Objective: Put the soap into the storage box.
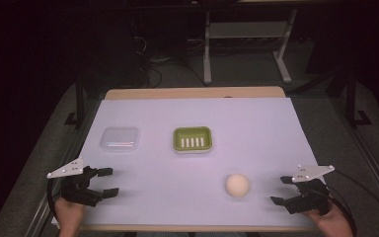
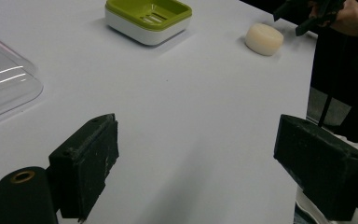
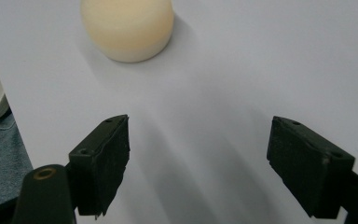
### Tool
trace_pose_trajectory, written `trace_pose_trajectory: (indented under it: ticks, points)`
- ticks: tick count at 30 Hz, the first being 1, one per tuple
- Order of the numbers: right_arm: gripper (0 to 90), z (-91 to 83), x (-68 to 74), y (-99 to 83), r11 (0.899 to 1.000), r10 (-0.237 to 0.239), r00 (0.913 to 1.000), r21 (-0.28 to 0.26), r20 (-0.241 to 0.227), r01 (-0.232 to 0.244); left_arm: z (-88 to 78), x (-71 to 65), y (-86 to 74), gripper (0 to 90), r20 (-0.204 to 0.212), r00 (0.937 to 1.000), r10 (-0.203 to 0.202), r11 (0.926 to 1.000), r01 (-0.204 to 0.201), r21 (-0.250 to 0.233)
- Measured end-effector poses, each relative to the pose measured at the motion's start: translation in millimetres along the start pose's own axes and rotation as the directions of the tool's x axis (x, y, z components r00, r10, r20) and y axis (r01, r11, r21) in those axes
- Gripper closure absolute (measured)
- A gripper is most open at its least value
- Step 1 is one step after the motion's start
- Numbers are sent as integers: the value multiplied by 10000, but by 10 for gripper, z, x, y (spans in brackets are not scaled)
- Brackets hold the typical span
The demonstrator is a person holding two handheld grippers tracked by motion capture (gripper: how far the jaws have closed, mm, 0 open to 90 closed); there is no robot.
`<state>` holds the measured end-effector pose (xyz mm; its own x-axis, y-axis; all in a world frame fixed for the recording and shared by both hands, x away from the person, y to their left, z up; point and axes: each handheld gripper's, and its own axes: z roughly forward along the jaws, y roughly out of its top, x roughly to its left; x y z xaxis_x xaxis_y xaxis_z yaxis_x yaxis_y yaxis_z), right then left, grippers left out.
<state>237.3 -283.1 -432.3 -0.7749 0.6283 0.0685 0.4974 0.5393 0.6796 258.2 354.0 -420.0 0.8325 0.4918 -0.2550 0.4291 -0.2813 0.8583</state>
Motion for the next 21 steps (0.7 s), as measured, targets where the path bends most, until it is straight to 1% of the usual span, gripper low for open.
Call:
trace_pose_trajectory:
  ticks: [4, 7, 8, 9, 10, 11, 12, 13, 14, 16, 18, 21]
  points:
    - [201, 14, 30, 26, 9999, -118, 9999, 61, -32, 119, -2, 0, -3, 132, -69, 10000, -26, 10000, 26, -43]
    - [196, 19, 40, 44, 9999, -138, 9999, 96, -35, 138, 4, 5, -5, 131, 50, 10000, -45, 10000, 45, -48]
    - [197, 25, 59, 71, 9998, -219, 9997, 18, -49, 219, 10, -2, -1, 131, 165, 9998, -65, 9999, 67, -82]
    - [197, 28, 68, 87, 9996, -264, 9996, 53, -53, 264, 11, -1, 3, 131, 178, 9998, -5, 10000, 6, -44]
    - [197, 37, 77, 101, 9996, -289, 9995, 37, -112, 289, 16, -10, 5, 131, 150, 9999, -39, 10000, 40, -71]
    - [197, 47, 87, 112, 9996, -298, 9994, 16, -151, 298, 13, -7, 9, 132, 130, 9999, 87, 10000, -87, -9]
    - [197, 53, 91, 124, 9993, -379, 9992, 57, -153, 380, 11, -9, 10, 131, 118, 9998, 128, 9999, -129, 26]
    - [197, 60, 102, 134, 9994, -326, 9993, 79, -193, 328, 10, -9, 11, 131, 116, 9998, 139, 9999, -139, 37]
    - [197, 65, 104, 143, 9991, -408, 9989, 89, -219, 410, 10, -9, 12, 131, 92, 9998, 149, 9999, -150, 42]
    - [198, 75, 108, 156, 9991, -417, 9987, 86, -281, 420, 15, -10, 12, 132, 68, 9998, 207, 9998, -207, 34]
    - [200, 89, 97, 169, 9989, -451, 9984, 141, -341, 456, 19, -16, 11, 131, 105, 9998, 161, 9999, -161, 26]
    - [199, 116, 80, 189, 9990, -385, 9983, 224, -429, 395, 21, -22, 13, 131, 54, 9999, 157, 9999, -157, 25]
